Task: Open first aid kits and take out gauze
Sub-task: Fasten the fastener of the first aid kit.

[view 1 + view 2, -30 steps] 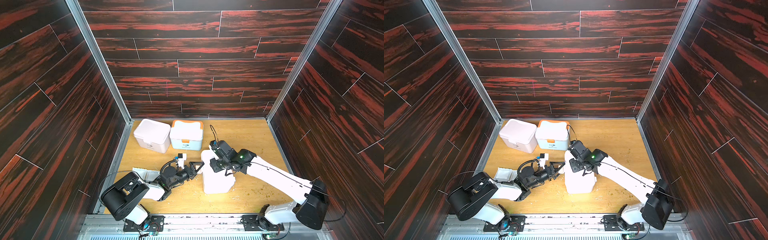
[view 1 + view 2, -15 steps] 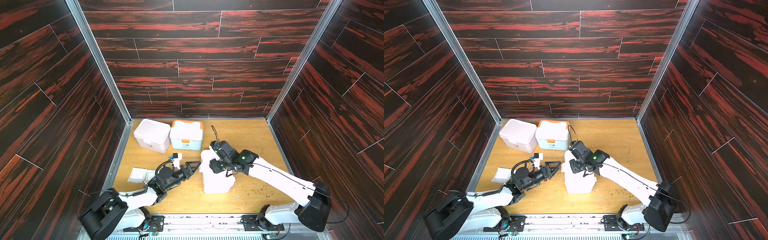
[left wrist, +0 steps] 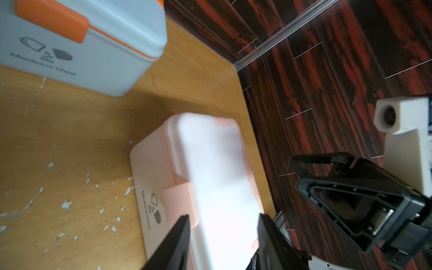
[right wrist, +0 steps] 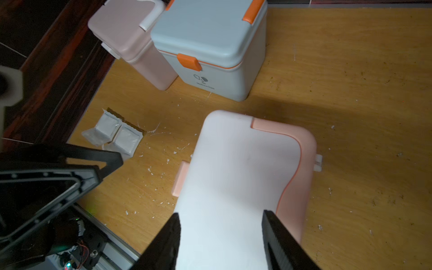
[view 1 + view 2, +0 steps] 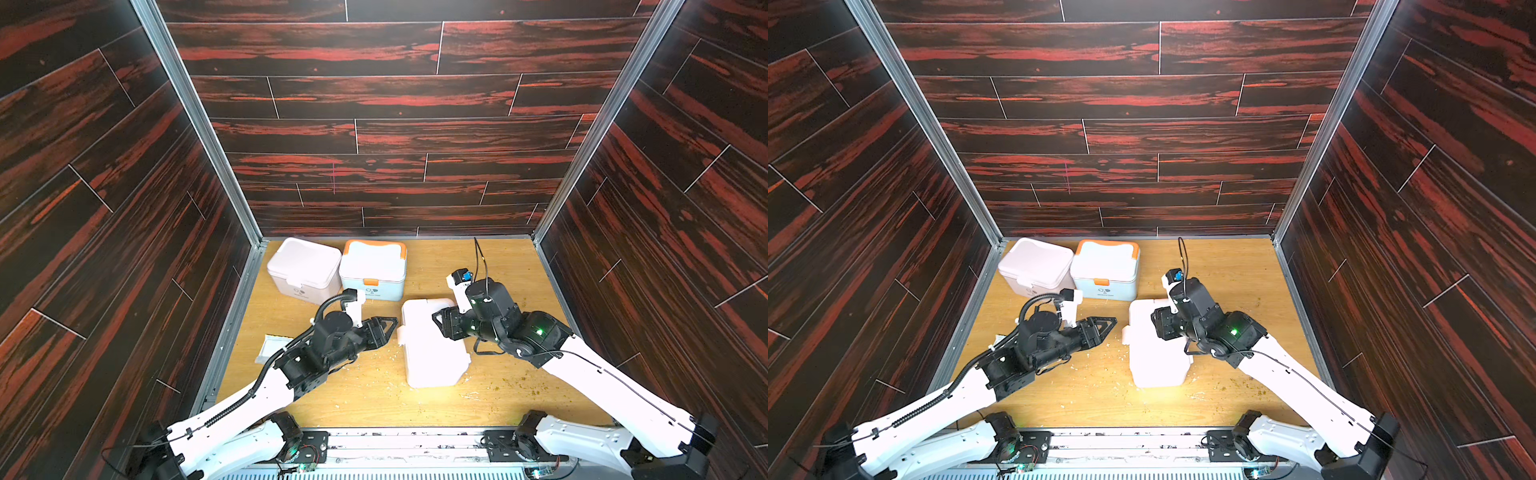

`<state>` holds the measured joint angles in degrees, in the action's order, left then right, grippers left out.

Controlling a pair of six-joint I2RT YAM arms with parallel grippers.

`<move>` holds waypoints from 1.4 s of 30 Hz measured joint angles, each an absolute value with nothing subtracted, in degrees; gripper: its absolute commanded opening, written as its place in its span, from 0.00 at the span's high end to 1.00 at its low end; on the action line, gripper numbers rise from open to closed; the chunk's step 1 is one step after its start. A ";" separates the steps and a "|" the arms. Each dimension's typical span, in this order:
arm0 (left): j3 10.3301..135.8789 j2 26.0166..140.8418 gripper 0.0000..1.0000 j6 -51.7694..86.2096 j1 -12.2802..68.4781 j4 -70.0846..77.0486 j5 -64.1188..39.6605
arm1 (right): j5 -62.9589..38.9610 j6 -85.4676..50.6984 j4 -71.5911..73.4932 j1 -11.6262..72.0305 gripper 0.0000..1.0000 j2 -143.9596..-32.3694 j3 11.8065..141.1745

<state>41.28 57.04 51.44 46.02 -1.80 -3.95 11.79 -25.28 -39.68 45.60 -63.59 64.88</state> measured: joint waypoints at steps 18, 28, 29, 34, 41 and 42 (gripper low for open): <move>55.61 75.53 0.75 42.00 48.88 -18.63 0.89 | 4.49 -24.75 -39.68 37.50 0.40 -63.51 55.83; 55.64 77.23 0.75 41.78 49.21 -19.27 1.58 | 2.90 -24.58 -39.18 37.21 0.40 -63.51 55.64; 55.61 77.38 0.75 41.78 49.21 -19.27 1.61 | 2.74 -24.58 -39.09 37.21 0.40 -63.51 55.64; 55.61 77.67 0.75 41.85 49.30 -19.25 1.91 | 2.35 -24.58 -38.96 37.19 0.40 -63.51 55.64; 54.61 77.67 0.75 42.50 49.41 -17.72 1.98 | 1.85 -24.58 -38.68 37.19 0.40 -63.51 55.40; 54.24 77.71 0.75 42.70 49.43 -17.23 1.96 | 1.69 -24.58 -38.57 37.19 0.40 -63.51 55.33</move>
<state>54.24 77.71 42.70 49.43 -17.23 1.96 1.69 -24.58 -38.57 37.19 -63.51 55.33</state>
